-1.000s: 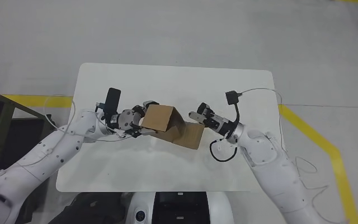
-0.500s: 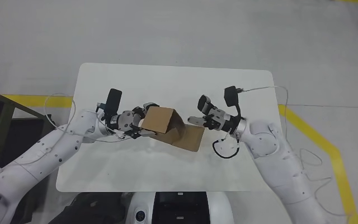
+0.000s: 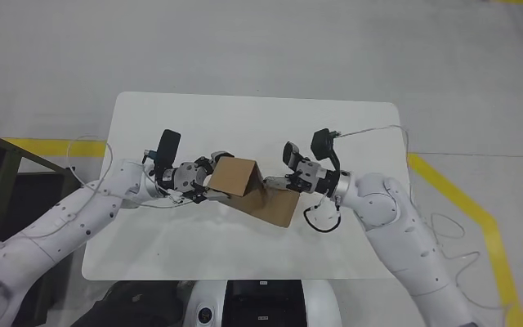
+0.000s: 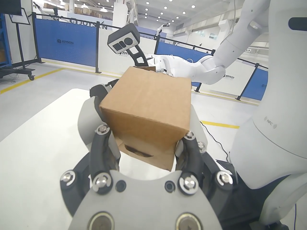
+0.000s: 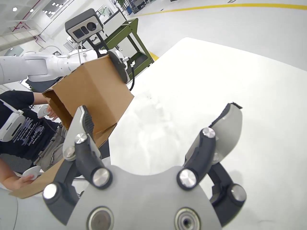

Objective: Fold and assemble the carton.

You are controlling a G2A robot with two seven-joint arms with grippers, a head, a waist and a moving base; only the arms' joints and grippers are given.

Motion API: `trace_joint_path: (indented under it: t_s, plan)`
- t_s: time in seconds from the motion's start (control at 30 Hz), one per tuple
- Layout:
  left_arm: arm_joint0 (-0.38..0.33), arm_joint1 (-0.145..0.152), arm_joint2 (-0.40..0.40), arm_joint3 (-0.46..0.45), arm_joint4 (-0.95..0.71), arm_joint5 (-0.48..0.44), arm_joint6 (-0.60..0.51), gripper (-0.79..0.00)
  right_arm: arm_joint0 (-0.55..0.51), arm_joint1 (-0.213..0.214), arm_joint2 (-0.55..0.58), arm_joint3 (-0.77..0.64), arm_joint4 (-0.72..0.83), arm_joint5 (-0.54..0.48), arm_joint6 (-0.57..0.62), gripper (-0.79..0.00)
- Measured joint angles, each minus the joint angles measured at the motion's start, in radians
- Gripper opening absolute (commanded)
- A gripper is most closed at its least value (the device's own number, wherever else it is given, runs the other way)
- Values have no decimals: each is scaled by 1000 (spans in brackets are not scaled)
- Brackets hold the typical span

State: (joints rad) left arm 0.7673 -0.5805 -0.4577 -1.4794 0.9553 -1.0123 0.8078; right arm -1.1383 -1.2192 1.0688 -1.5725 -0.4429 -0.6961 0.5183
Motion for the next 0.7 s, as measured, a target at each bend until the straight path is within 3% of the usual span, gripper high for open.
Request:
trace_joint_path:
  t_s: [0.4, 0.7]
  plan:
    - [-33, -2, 37, -9, 12, 0, 0, -785, 53, -11, -55, 4, -36, 50, -9, 0]
    - [-29, 3, 15, 22, -18, 0, 0, -785, -5, 8, 31, -6, -3, 57, -49, 0]
